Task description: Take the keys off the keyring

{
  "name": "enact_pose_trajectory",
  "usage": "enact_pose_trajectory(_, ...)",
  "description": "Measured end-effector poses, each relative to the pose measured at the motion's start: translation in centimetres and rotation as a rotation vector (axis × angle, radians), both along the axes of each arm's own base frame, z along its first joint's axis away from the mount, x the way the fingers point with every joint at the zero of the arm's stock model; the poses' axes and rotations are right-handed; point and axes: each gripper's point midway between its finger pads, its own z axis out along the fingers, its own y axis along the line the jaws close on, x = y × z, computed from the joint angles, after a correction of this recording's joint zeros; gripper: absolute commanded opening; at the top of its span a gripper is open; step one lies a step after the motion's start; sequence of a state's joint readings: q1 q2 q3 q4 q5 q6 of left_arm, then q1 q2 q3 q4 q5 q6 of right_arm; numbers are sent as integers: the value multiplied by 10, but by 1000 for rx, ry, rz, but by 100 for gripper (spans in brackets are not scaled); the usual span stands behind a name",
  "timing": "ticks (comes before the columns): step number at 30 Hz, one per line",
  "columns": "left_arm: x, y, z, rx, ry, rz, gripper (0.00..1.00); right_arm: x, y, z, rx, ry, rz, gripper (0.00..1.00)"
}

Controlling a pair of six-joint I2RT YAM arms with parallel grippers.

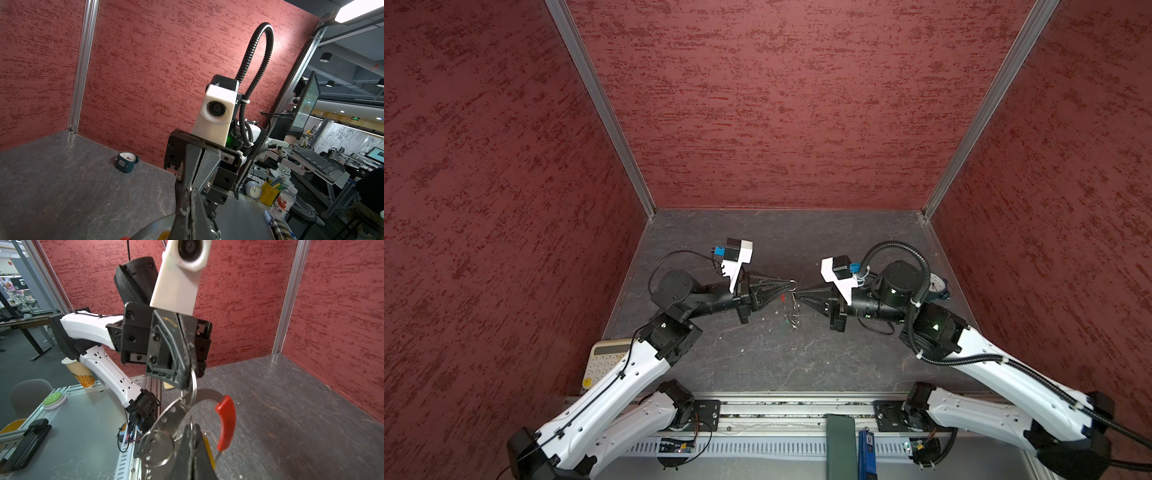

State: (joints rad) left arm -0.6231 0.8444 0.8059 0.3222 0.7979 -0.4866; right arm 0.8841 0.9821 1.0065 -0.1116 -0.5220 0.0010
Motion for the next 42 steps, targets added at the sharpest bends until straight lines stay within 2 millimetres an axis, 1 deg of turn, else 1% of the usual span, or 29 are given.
enact_pose_trajectory(3, 0, 1, 1, -1, -8, -5, 0, 0, 0, -4, -12, 9, -1, 0)
enact_pose_trajectory(7, 0, 3, 0, 3, -13, -10, 0, 0, -1, -4, -10, 7, -7, 0)
enact_pose_trajectory(12, 0, 6, 1, 3, -17, -2, 0, 1, -8, 2, 10, -4, -41, 0)
enact_pose_trajectory(14, -1, 8, 1, 6, -18, 8, 0, 5, -12, 0, 12, -1, -80, 0)
enact_pose_trajectory(16, 0, 11, 1, 11, -20, 30, 0, 11, -16, -4, 10, 4, -125, 0)
enact_pose_trajectory(19, 2, 15, -2, 22, -15, 73, 0, 27, -21, -13, 2, 22, -195, 0)
enact_pose_trajectory(22, 6, 19, -8, 35, -1, 118, 0, 51, -32, -27, -4, 65, -281, 0)
enact_pose_trajectory(25, 9, 24, -16, 48, 15, 163, 0, 82, -46, -47, -8, 130, -374, 0)
enact_pose_trajectory(27, 11, 26, -21, 55, 26, 189, 0, 98, -53, -65, -22, 184, -425, 0)
enact_pose_trajectory(29, 13, 29, -26, 59, 32, 213, 0, 113, -59, -89, -44, 250, -470, 0)
enact_pose_trajectory(30, 14, 30, -28, 61, 35, 221, 0, 116, -59, -98, -54, 274, -481, 0)
enact_pose_trajectory(32, 16, 31, -32, 66, 43, 239, 0, 123, -61, -123, -83, 337, -507, 0)
enact_pose_trajectory(37, 23, 32, -45, 79, 67, 269, 0, 131, -66, -178, -152, 470, -572, 0)
enact_pose_trajectory(42, 29, 32, -56, 89, 89, 292, 0, 133, -73, -225, -211, 597, -642, 0)
